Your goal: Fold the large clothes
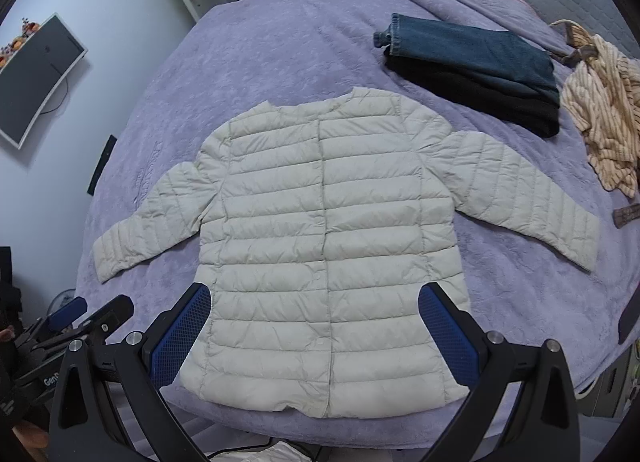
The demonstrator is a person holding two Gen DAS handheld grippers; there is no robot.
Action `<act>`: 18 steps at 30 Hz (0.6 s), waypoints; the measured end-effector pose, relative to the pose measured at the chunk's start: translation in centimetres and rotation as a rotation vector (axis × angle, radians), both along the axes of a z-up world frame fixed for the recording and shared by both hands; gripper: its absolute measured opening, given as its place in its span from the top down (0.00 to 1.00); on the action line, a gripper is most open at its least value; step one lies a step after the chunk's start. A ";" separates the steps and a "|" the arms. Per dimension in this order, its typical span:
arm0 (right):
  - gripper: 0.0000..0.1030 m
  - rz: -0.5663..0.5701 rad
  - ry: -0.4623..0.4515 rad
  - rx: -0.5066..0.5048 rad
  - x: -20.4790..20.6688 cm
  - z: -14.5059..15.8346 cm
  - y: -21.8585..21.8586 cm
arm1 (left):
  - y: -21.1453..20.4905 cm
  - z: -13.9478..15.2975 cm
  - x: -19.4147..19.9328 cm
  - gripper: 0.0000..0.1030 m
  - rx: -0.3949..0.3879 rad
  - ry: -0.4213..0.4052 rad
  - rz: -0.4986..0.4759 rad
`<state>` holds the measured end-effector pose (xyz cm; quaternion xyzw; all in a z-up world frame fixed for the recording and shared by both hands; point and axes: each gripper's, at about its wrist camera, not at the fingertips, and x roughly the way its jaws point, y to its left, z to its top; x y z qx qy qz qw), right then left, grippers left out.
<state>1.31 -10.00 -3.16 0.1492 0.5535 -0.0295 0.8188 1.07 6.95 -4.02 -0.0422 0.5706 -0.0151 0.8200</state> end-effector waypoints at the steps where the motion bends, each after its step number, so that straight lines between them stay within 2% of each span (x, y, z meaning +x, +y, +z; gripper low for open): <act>1: 0.00 0.013 0.010 0.006 0.3 -0.4 0.5 | 0.7 -0.5 0.2 0.00 -0.004 0.010 0.013; 8: 0.00 0.140 0.060 0.001 3.0 -3.4 4.8 | 5.6 -4.4 1.2 0.00 -0.009 0.043 0.114; 12: 0.00 0.196 0.100 -0.028 5.0 -5.2 7.4 | 8.8 -7.3 2.0 0.00 -0.058 0.070 0.173; 18: 0.00 0.265 0.119 -0.040 8.2 -8.4 10.8 | 14.2 -11.4 3.8 0.00 -0.063 0.055 0.296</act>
